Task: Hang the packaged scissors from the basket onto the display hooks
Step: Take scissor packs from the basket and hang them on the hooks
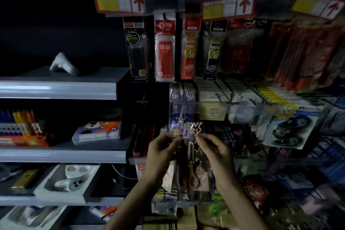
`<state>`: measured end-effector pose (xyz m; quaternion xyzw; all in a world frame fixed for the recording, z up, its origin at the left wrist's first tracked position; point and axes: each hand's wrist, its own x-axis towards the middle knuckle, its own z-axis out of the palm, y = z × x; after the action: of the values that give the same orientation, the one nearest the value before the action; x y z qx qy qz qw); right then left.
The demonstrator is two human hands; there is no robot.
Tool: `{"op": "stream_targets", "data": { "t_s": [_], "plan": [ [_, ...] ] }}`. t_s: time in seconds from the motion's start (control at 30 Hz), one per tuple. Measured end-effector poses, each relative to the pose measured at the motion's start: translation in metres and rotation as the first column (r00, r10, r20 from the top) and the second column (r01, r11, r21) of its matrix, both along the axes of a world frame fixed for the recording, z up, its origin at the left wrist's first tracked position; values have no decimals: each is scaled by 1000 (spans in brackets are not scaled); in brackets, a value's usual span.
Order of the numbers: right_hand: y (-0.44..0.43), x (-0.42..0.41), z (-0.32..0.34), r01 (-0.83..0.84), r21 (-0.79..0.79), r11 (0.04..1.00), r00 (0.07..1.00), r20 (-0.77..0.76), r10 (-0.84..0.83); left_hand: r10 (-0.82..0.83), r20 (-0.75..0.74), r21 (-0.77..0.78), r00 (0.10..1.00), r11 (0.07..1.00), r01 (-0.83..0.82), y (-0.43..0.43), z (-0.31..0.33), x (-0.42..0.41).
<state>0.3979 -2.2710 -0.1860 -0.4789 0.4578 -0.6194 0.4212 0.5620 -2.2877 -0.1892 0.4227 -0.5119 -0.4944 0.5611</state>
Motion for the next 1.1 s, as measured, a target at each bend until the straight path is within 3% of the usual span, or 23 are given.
{"op": "stream_targets", "data": {
  "t_s": [0.17, 0.3, 0.53, 0.7, 1.1],
  "plan": [
    [-13, -3, -2, 113, -19, 993, 993, -15, -114, 104, 93, -76, 990, 992, -97, -12, 12, -1],
    [-25, -14, -6, 151, -44, 988, 988, -15, -152, 170, 66, -114, 983, 980, -162, -24, 28, 5],
    [-35, -19, -3, 145, -41, 989, 989, -4, -145, 106, 52, -78, 993, 992, -102, -22, 50, 5],
    [-42, -11, 1, 139, -45, 989, 990, 6, -139, 42, 13, -131, 999, 991, -40, -12, 65, 11],
    [-54, 14, 16, 144, -62, 988, 989, 47, -142, 28, 106, -208, 994, 978, -5, -10, 87, 22]
  ]
}}
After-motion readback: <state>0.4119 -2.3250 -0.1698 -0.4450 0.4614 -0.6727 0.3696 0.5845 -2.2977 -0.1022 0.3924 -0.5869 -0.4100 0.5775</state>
